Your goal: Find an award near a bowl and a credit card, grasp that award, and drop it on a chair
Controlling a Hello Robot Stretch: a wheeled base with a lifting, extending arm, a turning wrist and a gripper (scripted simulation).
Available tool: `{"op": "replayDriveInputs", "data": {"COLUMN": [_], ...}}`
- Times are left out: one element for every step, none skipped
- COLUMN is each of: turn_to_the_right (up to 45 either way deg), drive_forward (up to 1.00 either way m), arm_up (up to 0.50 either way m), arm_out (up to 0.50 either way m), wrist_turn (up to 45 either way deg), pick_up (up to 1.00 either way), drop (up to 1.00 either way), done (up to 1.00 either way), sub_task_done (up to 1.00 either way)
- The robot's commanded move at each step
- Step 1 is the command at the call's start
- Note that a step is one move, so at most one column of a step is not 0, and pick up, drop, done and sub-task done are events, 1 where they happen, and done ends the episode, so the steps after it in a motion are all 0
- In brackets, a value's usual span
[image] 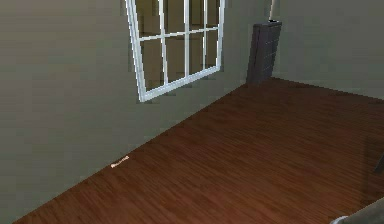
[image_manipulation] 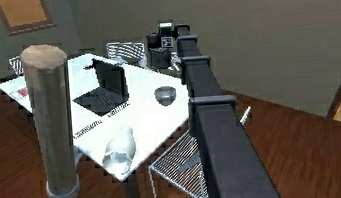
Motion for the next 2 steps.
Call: {"op": "replayDriveInputs", "data": {"turn_to_the_right": [0.0, 0.0], "drive_forward": [0.00, 0.00], "arm_up": [0.00, 0.00], "arm_out": [-0.10, 0.00], "wrist_turn": [0.0, 0.0], "pick_up": [0.00, 0.00], "drop": [0.00, 0.00], "done": [0.00, 1.00], "sub_task_done": [0.00, 0.00]}}
